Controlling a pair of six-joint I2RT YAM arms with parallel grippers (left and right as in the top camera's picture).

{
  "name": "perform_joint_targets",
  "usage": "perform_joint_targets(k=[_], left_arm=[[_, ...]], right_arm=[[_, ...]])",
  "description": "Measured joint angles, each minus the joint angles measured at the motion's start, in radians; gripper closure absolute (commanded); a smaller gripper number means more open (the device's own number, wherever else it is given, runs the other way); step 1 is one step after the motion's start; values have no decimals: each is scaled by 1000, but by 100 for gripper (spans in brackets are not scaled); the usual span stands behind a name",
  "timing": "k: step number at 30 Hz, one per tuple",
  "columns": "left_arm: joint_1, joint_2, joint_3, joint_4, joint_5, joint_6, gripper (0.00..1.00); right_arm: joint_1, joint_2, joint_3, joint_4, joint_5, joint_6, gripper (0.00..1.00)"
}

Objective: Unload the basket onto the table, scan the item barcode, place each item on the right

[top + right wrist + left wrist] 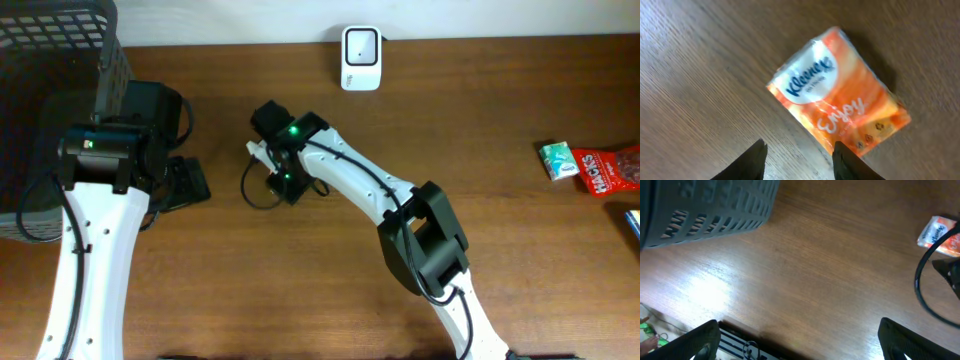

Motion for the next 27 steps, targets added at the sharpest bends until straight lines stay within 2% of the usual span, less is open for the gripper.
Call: perform_joint_targets(k=[8,27], left_arm=[[0,0,0,0,-31,-4,1],[0,0,0,0,-41,-6,1]], right_arm=[[27,0,-27,50,72,-105,56],[27,1,-36,113,133,-143,59]])
